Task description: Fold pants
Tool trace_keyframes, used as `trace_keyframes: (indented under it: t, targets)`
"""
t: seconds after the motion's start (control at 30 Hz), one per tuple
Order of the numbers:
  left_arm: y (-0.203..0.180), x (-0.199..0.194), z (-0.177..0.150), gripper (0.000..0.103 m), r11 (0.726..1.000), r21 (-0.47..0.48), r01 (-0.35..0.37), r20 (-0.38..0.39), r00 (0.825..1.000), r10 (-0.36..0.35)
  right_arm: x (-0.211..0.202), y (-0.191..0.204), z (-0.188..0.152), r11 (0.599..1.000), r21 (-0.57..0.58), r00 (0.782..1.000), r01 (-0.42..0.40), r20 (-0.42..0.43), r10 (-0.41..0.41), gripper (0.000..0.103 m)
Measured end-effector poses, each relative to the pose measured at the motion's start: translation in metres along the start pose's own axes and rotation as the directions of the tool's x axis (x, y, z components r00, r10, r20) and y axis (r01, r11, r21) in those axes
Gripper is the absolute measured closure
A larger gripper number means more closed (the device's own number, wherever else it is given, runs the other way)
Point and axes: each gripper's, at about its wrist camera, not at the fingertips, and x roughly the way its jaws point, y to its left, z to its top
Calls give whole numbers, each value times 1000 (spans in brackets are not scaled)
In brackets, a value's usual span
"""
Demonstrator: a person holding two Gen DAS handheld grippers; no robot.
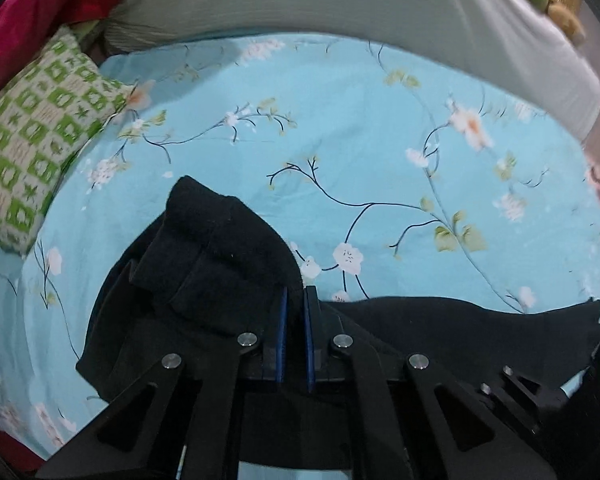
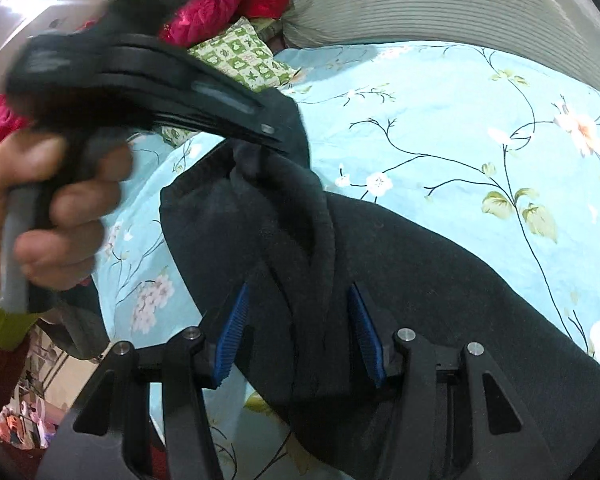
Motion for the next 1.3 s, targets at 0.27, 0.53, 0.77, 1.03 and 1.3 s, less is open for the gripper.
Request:
trace_keyframes:
  t: [0.27, 0.53, 0.77, 1.03, 1.3]
  targets:
    - [29, -29, -22, 98, 990, -102, 101, 103, 991, -91, 4, 18, 10, 992, -121, 1000, 27, -10, -28, 95]
    - [80, -56, -54, 99, 959, -206, 193, 262, 955, -136, -14, 37, 30, 990, -143, 999, -22, 45, 28, 97]
    - [114, -40, -99, 99, 926, -288, 243, 289, 944, -158, 12, 53, 15, 982, -181, 998, -57, -51, 48, 97]
    - [138, -12, -128, 99, 894, -363, 263, 243, 953, -181, 25, 57, 9, 977, -207, 995, -52, -98, 32, 97]
    - [141, 2, -146, 98, 888, -380, 258, 213, 959, -187, 34, 60, 6, 973, -225, 989, -60, -143, 28, 97]
